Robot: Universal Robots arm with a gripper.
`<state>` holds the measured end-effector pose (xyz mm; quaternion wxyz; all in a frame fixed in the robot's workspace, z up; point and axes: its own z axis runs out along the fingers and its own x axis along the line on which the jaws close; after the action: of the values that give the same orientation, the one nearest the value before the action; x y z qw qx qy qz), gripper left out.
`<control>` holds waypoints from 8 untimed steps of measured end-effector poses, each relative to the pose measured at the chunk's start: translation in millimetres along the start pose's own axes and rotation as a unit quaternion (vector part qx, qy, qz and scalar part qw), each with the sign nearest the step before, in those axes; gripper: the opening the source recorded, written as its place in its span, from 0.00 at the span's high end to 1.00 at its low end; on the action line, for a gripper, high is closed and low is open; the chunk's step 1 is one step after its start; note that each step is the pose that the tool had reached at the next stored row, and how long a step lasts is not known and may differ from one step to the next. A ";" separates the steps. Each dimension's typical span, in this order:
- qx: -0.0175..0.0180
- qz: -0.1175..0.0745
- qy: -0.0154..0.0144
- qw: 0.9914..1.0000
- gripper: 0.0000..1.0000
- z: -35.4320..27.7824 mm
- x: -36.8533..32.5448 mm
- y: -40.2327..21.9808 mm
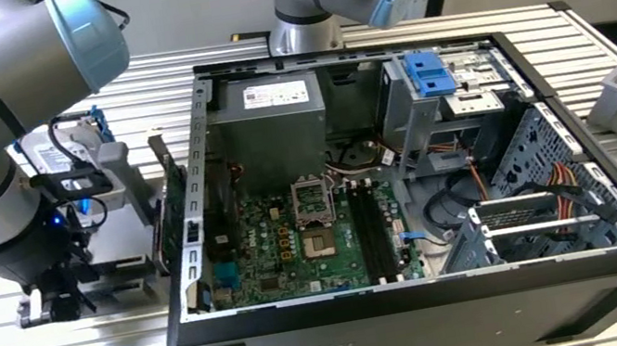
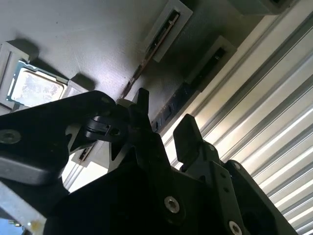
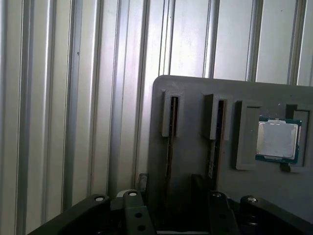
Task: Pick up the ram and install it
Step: 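Pick up the ram and move it above insertion slot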
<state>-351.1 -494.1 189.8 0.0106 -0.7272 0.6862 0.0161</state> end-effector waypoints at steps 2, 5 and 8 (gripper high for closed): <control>0.000 0.000 0.000 1.000 0.00 0.1 0.0 0.0; 0.000 0.000 0.000 1.000 1.00 0.1 0.0 0.0; 0.000 0.000 0.000 1.000 1.00 0.1 0.0 0.0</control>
<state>-351.0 -494.2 189.7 0.0107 -0.7272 0.6862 0.0161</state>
